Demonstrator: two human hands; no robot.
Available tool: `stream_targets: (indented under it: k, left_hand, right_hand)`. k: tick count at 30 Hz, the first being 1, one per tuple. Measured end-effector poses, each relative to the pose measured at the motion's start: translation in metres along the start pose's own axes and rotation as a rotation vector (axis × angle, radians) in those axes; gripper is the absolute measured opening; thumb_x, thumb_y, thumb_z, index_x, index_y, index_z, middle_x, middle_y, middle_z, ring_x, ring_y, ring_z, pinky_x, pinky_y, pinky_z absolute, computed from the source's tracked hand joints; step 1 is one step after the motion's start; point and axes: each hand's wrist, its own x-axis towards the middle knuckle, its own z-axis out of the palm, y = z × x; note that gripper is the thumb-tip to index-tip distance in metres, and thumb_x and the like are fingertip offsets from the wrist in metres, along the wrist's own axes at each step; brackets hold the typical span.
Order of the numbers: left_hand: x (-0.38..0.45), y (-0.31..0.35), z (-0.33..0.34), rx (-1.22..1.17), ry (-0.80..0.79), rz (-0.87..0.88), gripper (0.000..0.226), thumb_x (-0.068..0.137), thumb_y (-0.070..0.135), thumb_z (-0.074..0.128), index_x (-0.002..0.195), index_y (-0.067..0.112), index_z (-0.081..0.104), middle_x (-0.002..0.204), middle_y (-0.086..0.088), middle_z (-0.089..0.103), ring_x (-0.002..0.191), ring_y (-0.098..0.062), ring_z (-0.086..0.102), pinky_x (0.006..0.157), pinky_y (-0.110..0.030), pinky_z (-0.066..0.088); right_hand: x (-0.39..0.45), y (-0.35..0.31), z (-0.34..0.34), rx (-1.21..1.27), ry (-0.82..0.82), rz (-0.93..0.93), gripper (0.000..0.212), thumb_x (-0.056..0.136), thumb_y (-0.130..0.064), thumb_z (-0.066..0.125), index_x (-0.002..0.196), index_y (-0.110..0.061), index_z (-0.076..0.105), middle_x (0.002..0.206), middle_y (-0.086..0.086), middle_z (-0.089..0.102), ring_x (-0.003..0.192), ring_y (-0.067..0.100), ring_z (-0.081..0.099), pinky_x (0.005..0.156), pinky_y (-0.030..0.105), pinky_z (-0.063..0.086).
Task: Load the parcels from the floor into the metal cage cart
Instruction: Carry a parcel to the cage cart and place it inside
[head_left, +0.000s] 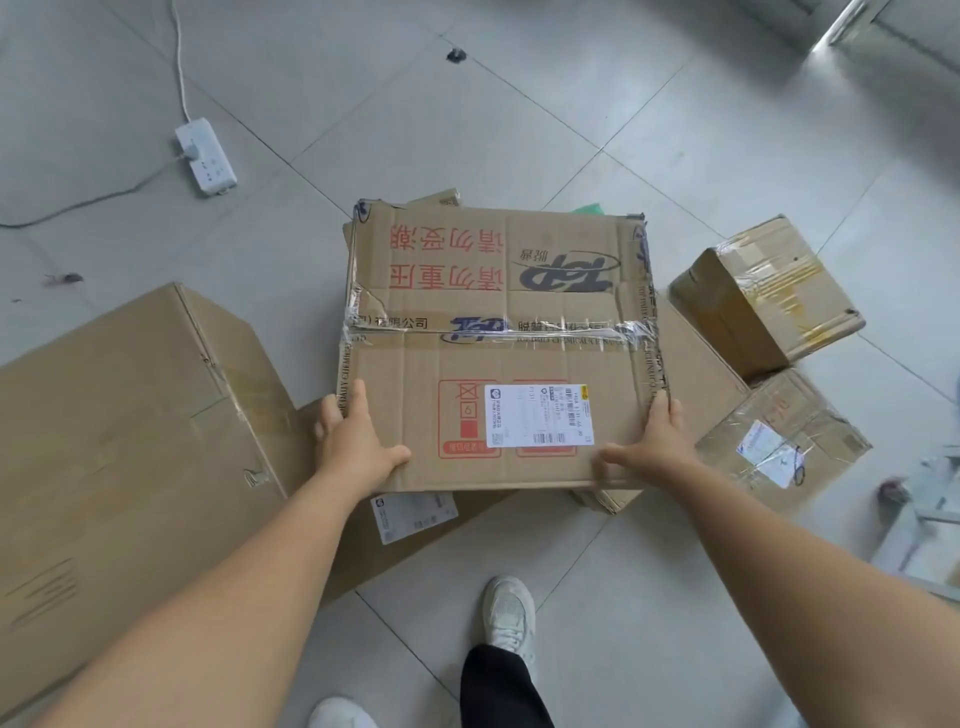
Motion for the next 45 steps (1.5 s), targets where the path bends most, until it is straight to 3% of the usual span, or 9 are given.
stream_targets:
  k: [2, 6, 10, 22, 30, 34, 42, 45]
  left_hand:
    - [-0.003, -0.003, -0.001, 0.047, -0.017, 0.003, 0.109, 0.078, 0.035, 0.077, 0.154, 0.026, 0.000, 0.160, -0.006, -0.002, 0.146, -0.032, 0.009, 0.118, -0.046, 0.021]
    - [-0.014, -0.012, -0.016, 0.110, -0.006, 0.101, 0.100, 0.086, 0.036, 0.069, 0.154, 0.026, -0.003, 0.161, -0.003, -0.010, 0.148, -0.028, -0.001, 0.120, -0.045, 0.012]
    - [-0.034, -0.041, -0.052, 0.130, 0.079, 0.148, 0.091, 0.089, 0.038, 0.064, 0.154, 0.028, 0.001, 0.162, 0.002, -0.007, 0.148, -0.025, 0.001, 0.118, -0.043, 0.012]
    - [-0.090, -0.256, -0.158, 0.079, 0.198, -0.028, 0.089, 0.090, 0.045, 0.060, 0.155, 0.027, 0.002, 0.162, 0.001, -0.001, 0.148, -0.026, 0.011, 0.119, -0.041, 0.016]
    - [-0.104, -0.410, -0.175, 0.020, 0.202, -0.242, 0.086, 0.092, 0.047, 0.055, 0.155, 0.025, 0.000, 0.162, -0.001, 0.002, 0.147, -0.028, 0.013, 0.118, -0.040, 0.019]
    - [-0.091, -0.468, -0.171, -0.023, 0.198, -0.348, 0.085, 0.093, 0.049, 0.053, 0.155, 0.020, 0.003, 0.162, -0.006, 0.007, 0.146, -0.029, 0.015, 0.117, -0.040, 0.021]
    - [-0.032, -0.519, -0.160, -0.339, 0.211, -0.502, 0.096, 0.090, 0.045, 0.061, 0.155, 0.016, -0.004, 0.161, -0.010, 0.005, 0.146, -0.031, 0.016, 0.115, -0.045, 0.023]
    - [-0.012, -0.527, -0.161, -0.507, 0.243, -0.540, 0.108, 0.083, 0.040, 0.071, 0.154, 0.014, -0.005, 0.161, -0.011, 0.009, 0.145, -0.031, 0.020, 0.115, -0.044, 0.023]
  right_hand:
    - [-0.010, -0.005, 0.006, -0.153, 0.031, 0.000, 0.123, 0.077, -0.052, 0.076, 0.155, -0.011, -0.010, 0.164, 0.006, -0.011, 0.151, 0.023, -0.002, 0.120, 0.048, 0.014]
    - [-0.037, -0.031, 0.016, -0.294, 0.103, -0.172, 0.118, 0.081, -0.056, 0.069, 0.155, -0.014, -0.011, 0.164, 0.003, -0.014, 0.151, 0.023, -0.009, 0.122, 0.047, 0.008]
    - [-0.075, -0.079, 0.036, -0.368, 0.094, -0.320, 0.109, 0.086, -0.055, 0.063, 0.155, -0.018, -0.012, 0.164, -0.001, -0.014, 0.151, 0.021, -0.012, 0.120, 0.044, 0.002]
    - [-0.212, -0.224, 0.154, -0.399, 0.052, -0.564, 0.096, 0.090, -0.047, 0.061, 0.157, -0.018, -0.002, 0.165, 0.001, 0.000, 0.151, 0.022, 0.001, 0.122, 0.043, 0.010]
    - [-0.250, -0.277, 0.236, -0.443, 0.030, -0.569, 0.099, 0.086, -0.055, 0.063, 0.157, -0.016, 0.005, 0.163, 0.002, 0.013, 0.149, 0.023, 0.016, 0.118, 0.044, 0.025]
    - [-0.238, -0.301, 0.263, -0.489, 0.012, -0.557, 0.098, 0.088, -0.053, 0.062, 0.156, -0.015, 0.003, 0.164, 0.003, 0.010, 0.149, 0.026, 0.015, 0.118, 0.045, 0.023]
    - [-0.183, -0.346, 0.288, -0.299, 0.109, -0.429, 0.115, 0.079, -0.043, 0.077, 0.155, -0.006, 0.000, 0.160, 0.017, 0.013, 0.146, 0.036, 0.019, 0.118, 0.048, 0.023]
    - [-0.167, -0.350, 0.291, -0.208, 0.089, -0.360, 0.120, 0.072, -0.045, 0.082, 0.155, -0.012, 0.002, 0.158, 0.015, 0.017, 0.142, 0.038, 0.028, 0.113, 0.051, 0.031]
